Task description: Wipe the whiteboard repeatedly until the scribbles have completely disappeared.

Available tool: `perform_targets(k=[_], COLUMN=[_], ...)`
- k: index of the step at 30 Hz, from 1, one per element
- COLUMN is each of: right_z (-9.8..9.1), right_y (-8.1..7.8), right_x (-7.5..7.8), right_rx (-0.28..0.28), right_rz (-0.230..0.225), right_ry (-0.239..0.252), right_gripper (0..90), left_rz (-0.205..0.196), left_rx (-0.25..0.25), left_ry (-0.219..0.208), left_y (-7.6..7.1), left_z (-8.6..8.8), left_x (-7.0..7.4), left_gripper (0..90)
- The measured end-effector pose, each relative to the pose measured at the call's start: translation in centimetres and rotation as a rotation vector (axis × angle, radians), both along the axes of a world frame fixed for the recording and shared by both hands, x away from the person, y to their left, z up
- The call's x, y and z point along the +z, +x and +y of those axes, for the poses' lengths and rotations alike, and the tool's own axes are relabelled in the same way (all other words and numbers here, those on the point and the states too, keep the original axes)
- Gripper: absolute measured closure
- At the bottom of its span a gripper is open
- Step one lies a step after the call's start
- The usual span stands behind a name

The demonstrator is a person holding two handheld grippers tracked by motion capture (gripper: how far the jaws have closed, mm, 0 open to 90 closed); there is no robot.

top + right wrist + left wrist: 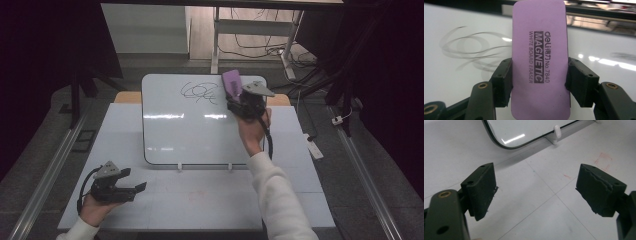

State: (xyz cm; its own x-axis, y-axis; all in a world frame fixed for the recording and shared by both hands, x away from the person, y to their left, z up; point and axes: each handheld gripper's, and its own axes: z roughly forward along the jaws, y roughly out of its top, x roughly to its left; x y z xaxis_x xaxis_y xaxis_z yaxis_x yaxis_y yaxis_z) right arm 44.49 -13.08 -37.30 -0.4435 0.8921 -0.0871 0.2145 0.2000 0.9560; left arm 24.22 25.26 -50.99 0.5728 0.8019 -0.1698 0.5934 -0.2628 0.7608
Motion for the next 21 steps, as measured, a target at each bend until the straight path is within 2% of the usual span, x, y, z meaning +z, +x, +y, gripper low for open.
perform_targets(k=[6, 8, 9, 12, 15, 17, 18, 21], right_z=[5.1, 5.5, 5.1, 3.5, 1.3, 0.5, 0.4, 1.2], right_y=[-1.3, -1.4, -1.3, -0.8, -0.1, 0.3, 0.3, 0.1], right_x=[-1.4, -1.5, -1.4, -0.7, 0.1, 0.4, 0.5, 0.3], right_rx=[0.149, 0.152, 0.16, 0.1, 0.036, 0.016, 0.015, 0.0], right_rz=[0.016, 0.006, 0.017, -0.007, -0.01, -0.006, -0.002, -0.023], right_ry=[-0.051, -0.08, -0.065, -0.062, -0.027, -0.006, 0.0, -0.039], right_gripper=[40.7, 40.7, 40.7, 40.7, 40.7, 40.7, 40.7, 40.7], left_rz=[-0.001, 0.0, 0.001, 0.001, 0.0, 0.001, 0.001, 0.0], left_rx=[0.004, 0.006, 0.005, 0.005, 0.004, 0.004, 0.005, 0.004], left_ry=[-0.001, -0.003, -0.002, -0.002, -0.003, -0.003, -0.003, -0.002], left_y=[-0.1, -0.1, 0.0, 0.0, 0.0, 0.0, 0.0, 0.0], left_z=[0.1, 0.1, 0.2, 0.2, 0.1, 0.1, 0.1, 0.1], left_x=[0.0, 0.0, 0.0, -0.1, 0.0, 0.0, 0.0, 0.0], left_gripper=[17.0, 17.0, 17.0, 17.0, 17.1, 17.0, 17.1, 17.0])
